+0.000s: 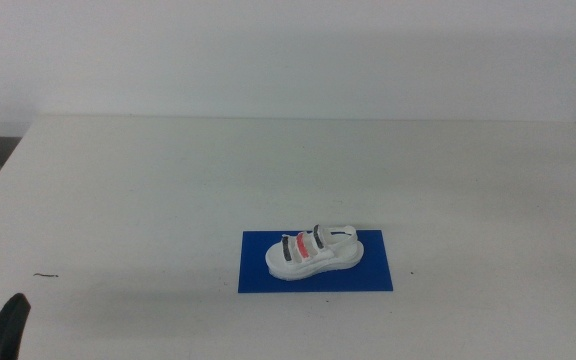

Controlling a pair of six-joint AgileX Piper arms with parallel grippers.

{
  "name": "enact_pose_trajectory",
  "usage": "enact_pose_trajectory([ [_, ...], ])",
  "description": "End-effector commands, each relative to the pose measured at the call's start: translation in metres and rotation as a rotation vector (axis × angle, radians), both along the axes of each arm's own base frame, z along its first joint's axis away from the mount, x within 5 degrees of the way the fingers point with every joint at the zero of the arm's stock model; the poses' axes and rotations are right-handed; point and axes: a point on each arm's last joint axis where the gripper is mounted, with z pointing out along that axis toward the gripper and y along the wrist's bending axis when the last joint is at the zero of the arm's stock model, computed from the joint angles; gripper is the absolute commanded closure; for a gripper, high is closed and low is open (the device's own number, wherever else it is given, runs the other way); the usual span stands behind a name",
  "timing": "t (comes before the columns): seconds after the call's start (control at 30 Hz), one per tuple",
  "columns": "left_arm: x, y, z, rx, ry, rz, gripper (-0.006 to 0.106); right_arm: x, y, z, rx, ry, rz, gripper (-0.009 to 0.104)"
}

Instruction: Use one arm to grab the shoe from the table and place it on the mat.

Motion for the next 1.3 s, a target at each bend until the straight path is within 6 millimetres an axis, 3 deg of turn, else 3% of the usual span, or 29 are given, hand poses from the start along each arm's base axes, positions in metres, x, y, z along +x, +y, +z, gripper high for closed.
enact_pose_trajectory([
  [0.0,0.000,-0.001,0.001,-0.006,-0.006,-0.008,0.007,-0.013,-0.012,-0.027,-0.019,-0.107,-0.060,0.002],
  [0.27,0.000,-0.001,0.001,-0.006,-0.006,-0.008,0.007,-0.052,-0.025,-0.085,-0.021,-0.284,-0.146,0.002],
  [0.53,0.000,-0.001,0.001,-0.006,-0.006,-0.008,0.007,-0.072,-0.028,-0.129,-0.100,-0.348,-0.141,0.002],
  [1.27,0.000,-0.001,0.001,-0.006,-0.006,-0.008,0.007,-0.074,-0.027,-0.140,-0.057,-0.367,-0.142,0.002],
])
